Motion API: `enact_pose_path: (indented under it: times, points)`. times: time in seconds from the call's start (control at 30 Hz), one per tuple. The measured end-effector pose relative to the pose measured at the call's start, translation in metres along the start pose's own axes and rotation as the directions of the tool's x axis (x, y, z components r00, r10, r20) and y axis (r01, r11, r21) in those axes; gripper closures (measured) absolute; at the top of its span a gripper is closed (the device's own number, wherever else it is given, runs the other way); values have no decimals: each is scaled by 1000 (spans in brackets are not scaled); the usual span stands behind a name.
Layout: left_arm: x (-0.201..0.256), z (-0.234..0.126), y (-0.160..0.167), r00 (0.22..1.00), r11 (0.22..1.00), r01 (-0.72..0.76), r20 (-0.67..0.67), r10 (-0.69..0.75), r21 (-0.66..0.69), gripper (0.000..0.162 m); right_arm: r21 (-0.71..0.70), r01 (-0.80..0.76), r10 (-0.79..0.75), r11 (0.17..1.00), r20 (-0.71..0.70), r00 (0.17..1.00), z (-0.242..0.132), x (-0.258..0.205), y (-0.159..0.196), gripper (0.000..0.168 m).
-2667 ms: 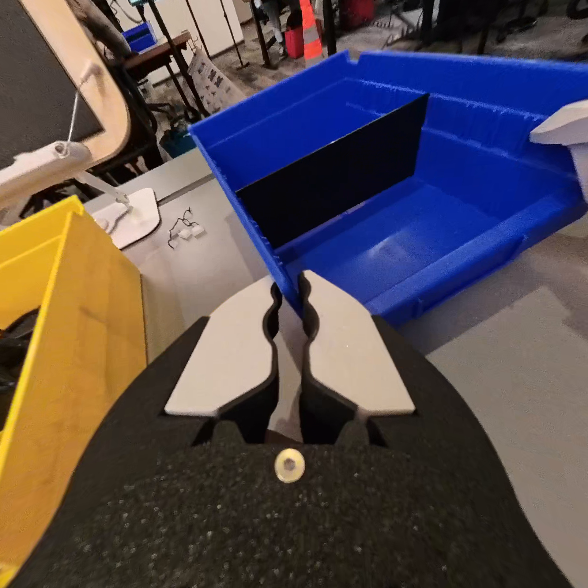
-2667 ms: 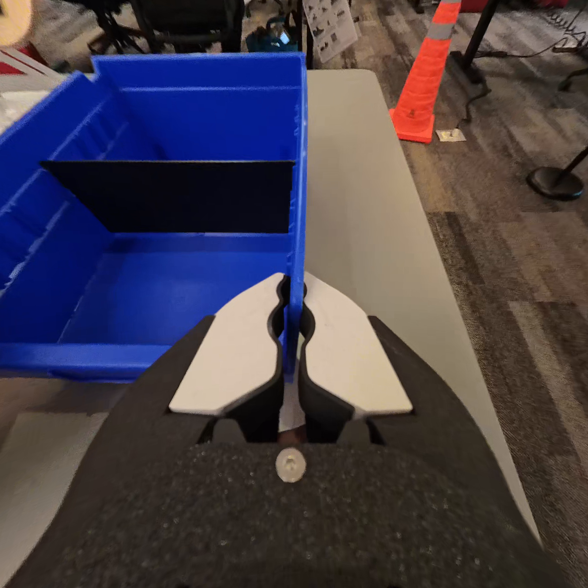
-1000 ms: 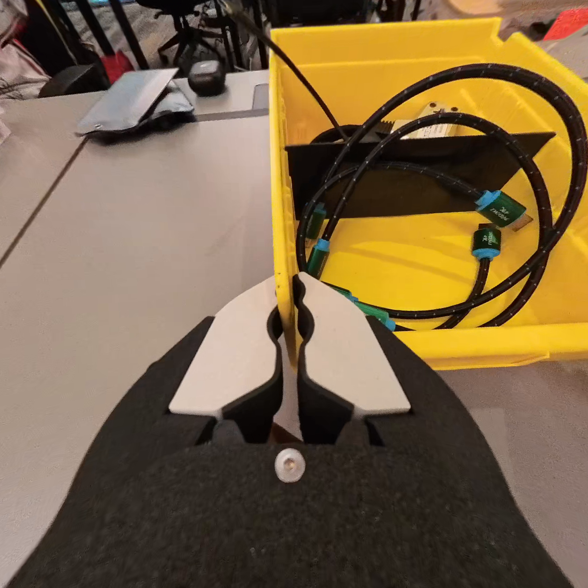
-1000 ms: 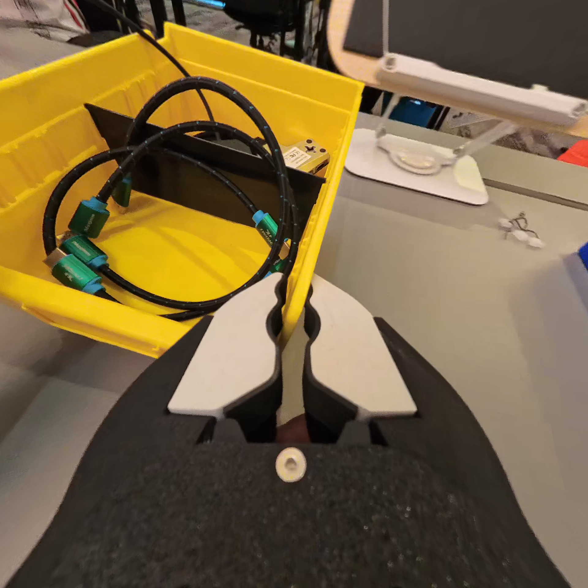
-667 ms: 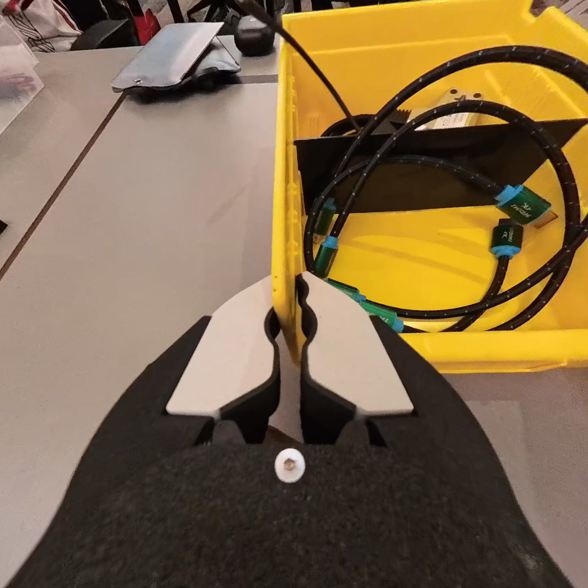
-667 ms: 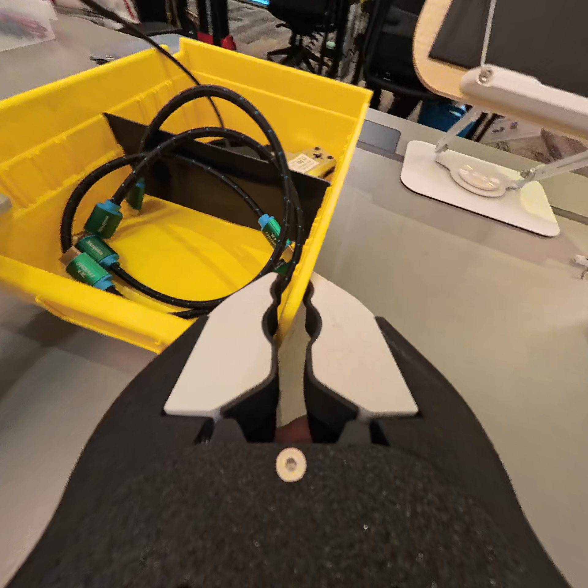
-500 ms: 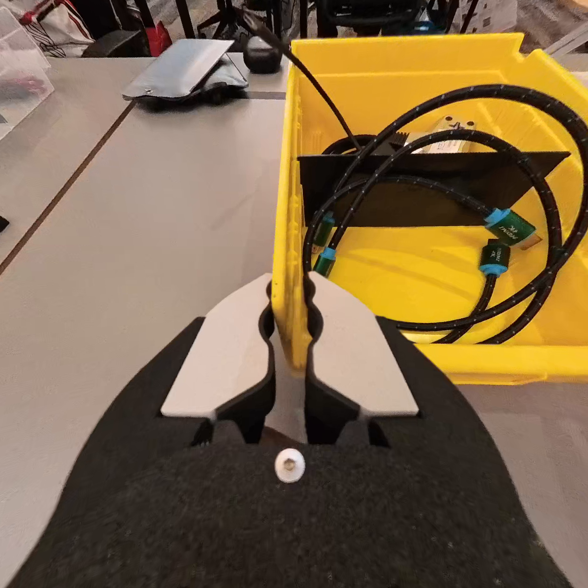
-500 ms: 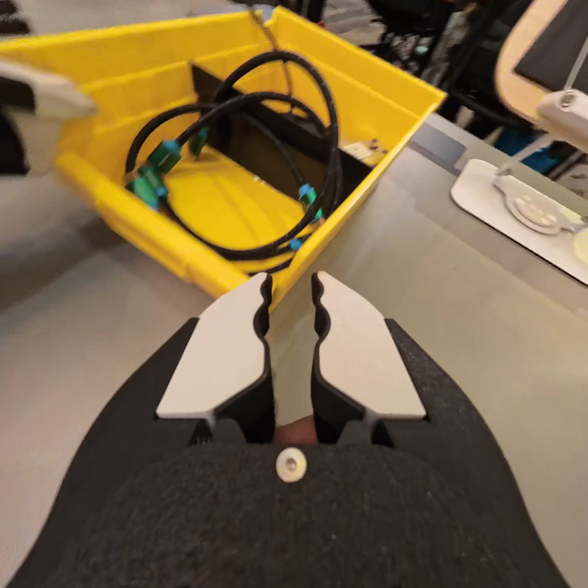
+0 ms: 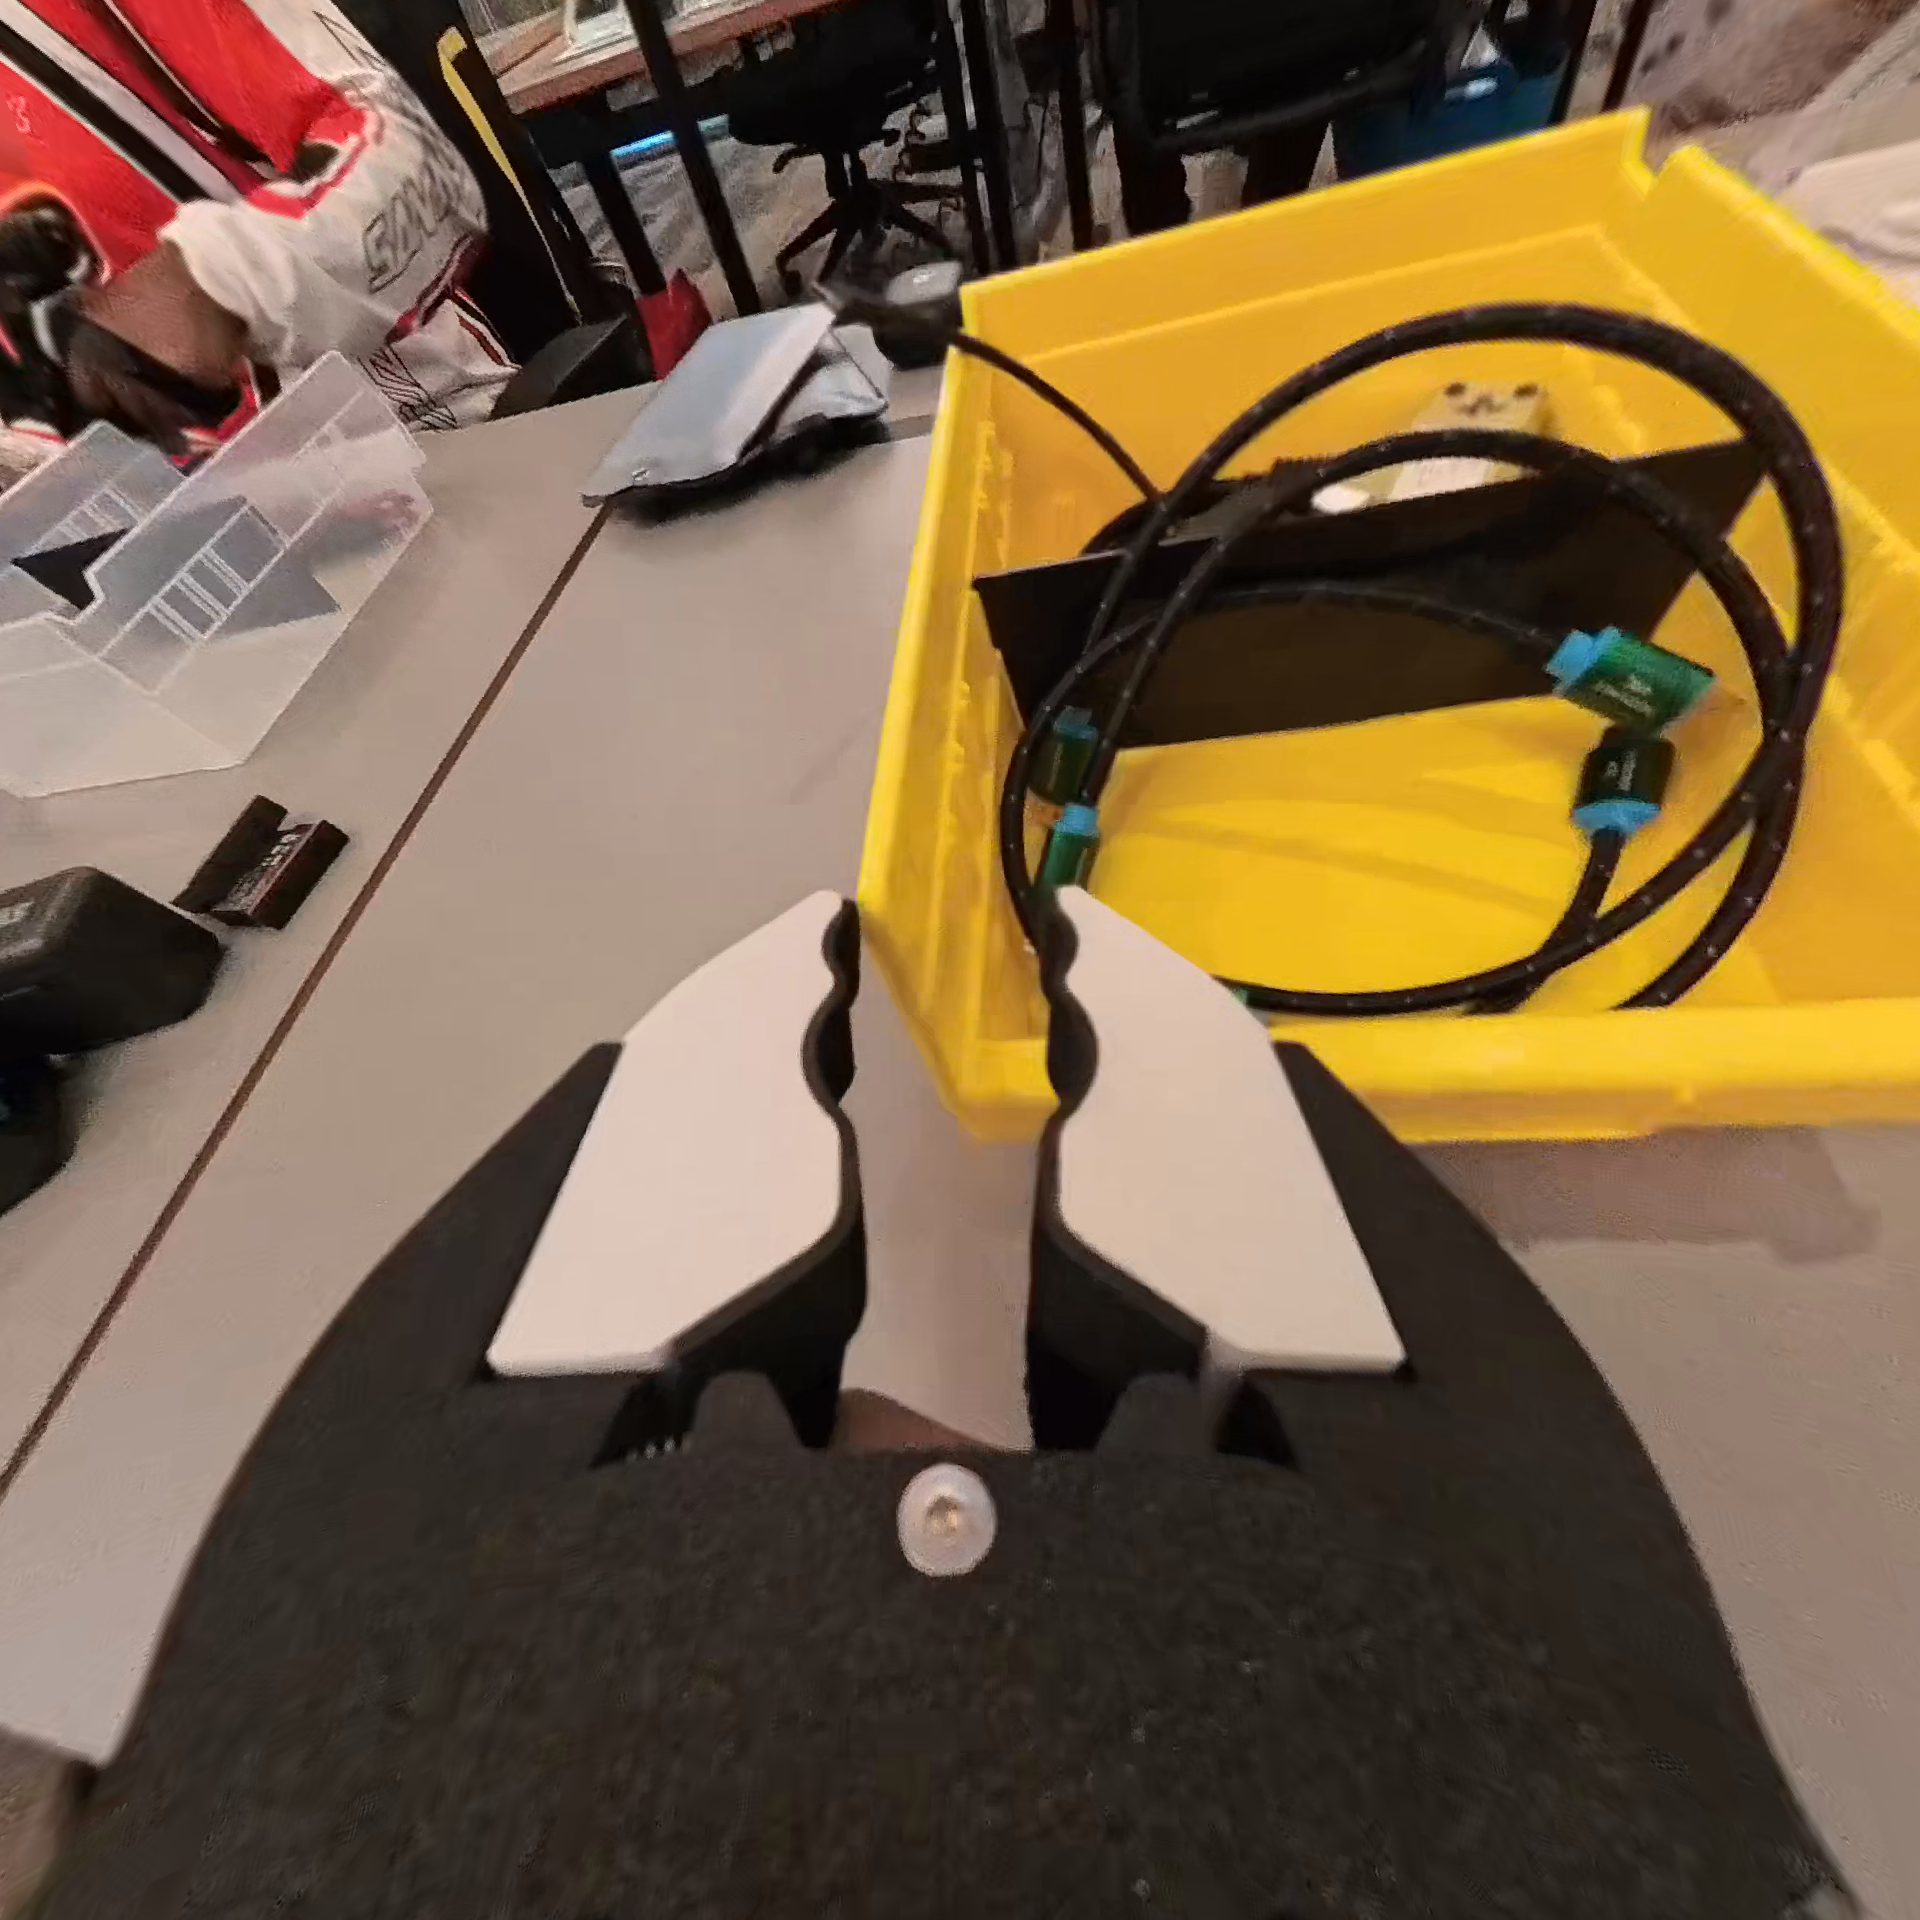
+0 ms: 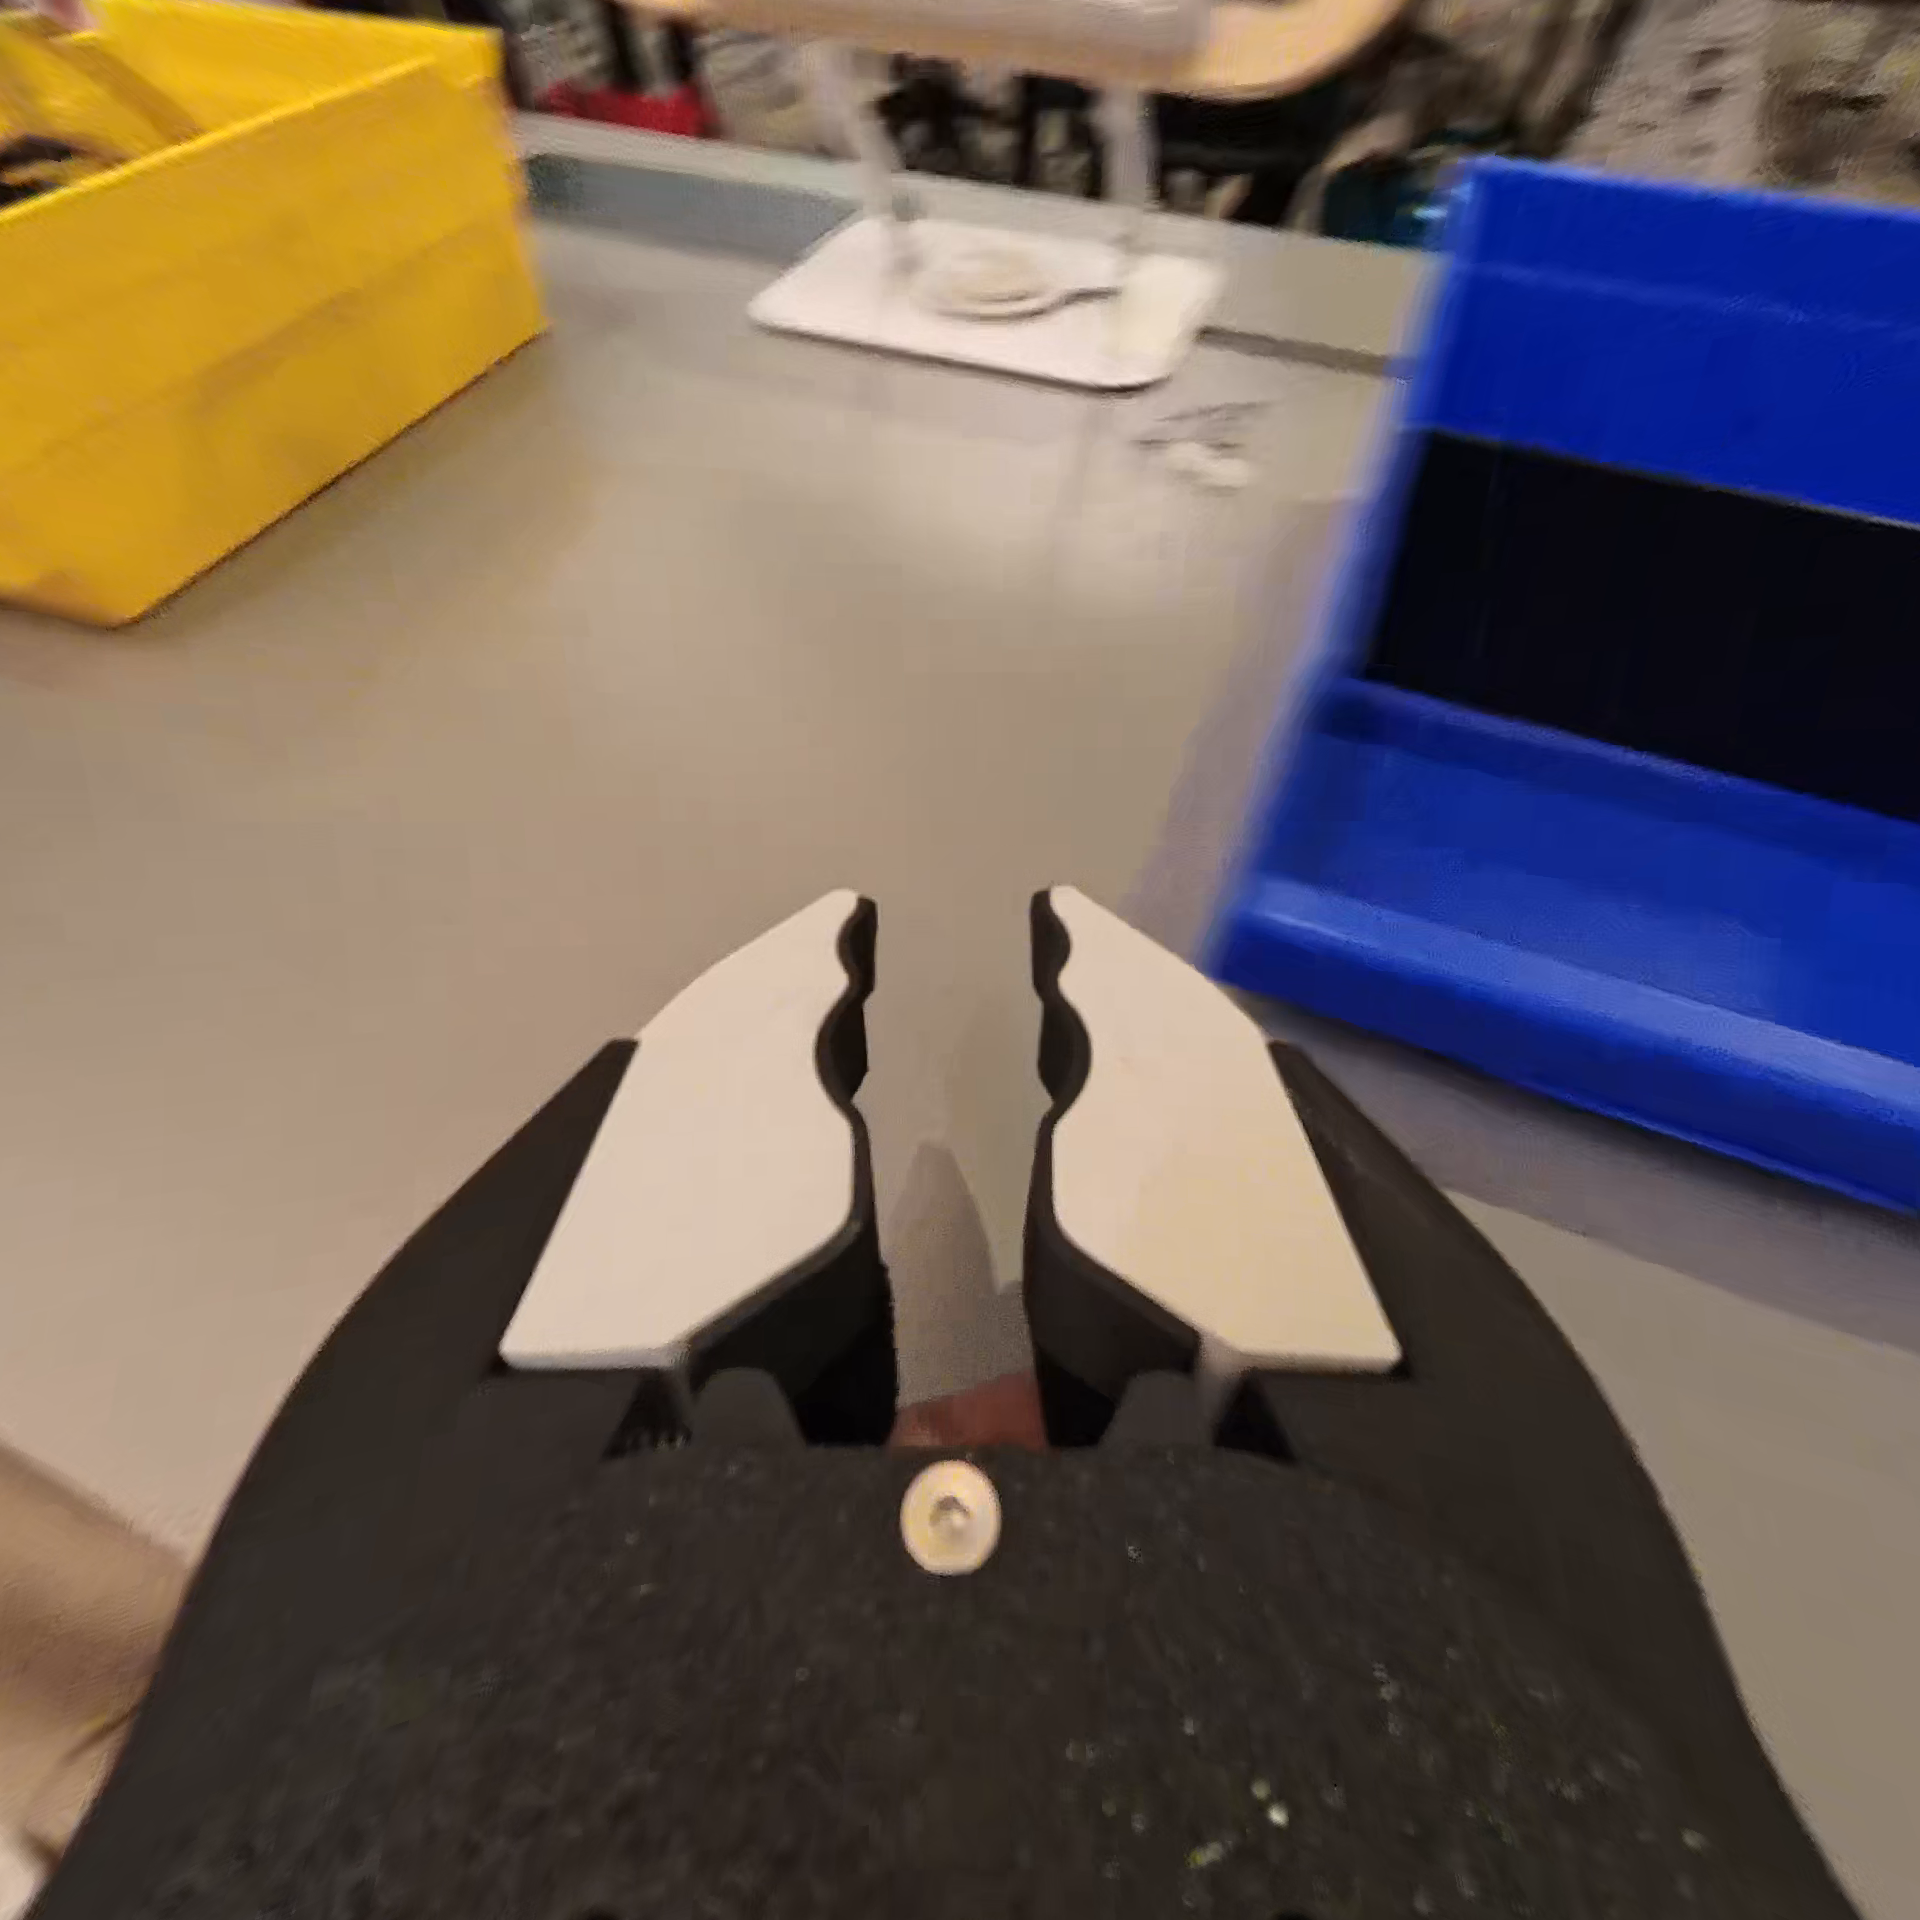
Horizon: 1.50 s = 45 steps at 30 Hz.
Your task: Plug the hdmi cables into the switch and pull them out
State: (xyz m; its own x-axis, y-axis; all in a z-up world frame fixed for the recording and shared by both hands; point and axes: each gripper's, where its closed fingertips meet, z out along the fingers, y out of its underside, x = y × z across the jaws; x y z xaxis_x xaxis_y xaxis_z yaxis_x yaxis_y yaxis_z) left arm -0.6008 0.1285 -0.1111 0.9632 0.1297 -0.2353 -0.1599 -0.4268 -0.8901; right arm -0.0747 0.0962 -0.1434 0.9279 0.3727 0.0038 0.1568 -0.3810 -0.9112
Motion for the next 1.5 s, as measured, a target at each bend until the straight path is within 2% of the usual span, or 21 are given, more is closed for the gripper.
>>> enact_pose_path:
  times: [0.1, 0.17, 0.23, 0.33, 0.47, 0.57, 0.7, 0.83, 1.03, 1.37, 1.5]
  points:
    - [17, -24, -7, 992, 993, -116, 49, 116, 1, 135, 64, -96, 104, 993, -132, 986, -21, 76, -9, 141]
    - [37, -38, -6, 992, 993, -122, 34, 121, 6, 136, 123, -167, 186, 978, -163, 969, -29, 110, -16, 140]
    - [74, -46, -1, 993, 997, -59, -98, 63, 45, 139, 153, -189, 218, 970, -205, 954, -32, 136, -13, 140]
    - [127, -45, 8, 939, 998, 64, -339, -62, -5, 138, 144, -180, 216, 973, -297, 930, -30, 163, -1, 140]
    - [145, -34, 11, 880, 985, 164, -445, -166, -44, 137, 139, -242, 271, 960, -262, 926, -20, 161, 2, 141]
    - [132, -30, 10, 882, 977, 209, -423, -209, -47, 136, 121, -232, 257, 965, -261, 931, -16, 157, 4, 143]
    - [124, -32, 13, 842, 953, 289, -450, -298, -92, 136, 111, -213, 236, 971, -265, 935, -17, 154, 5, 145]
    - [125, -32, 13, 859, 963, 255, -438, -266, -84, 136, 101, -210, 230, 973, -268, 936, -16, 153, 7, 146]
    - [133, -29, 21, 910, 990, 118, -390, -138, -74, 136, 84, -212, 227, 974, -268, 936, -14, 153, 9, 147]
    - [131, -32, 19, 898, 984, 157, -403, -176, -80, 136, 73, -174, 187, 982, -277, 943, -14, 147, 9, 148]
    - [130, -39, 16, 899, 985, 159, -403, -172, -67, 136, 116, -149, 177, 982, -297, 938, -22, 147, 0, 150]
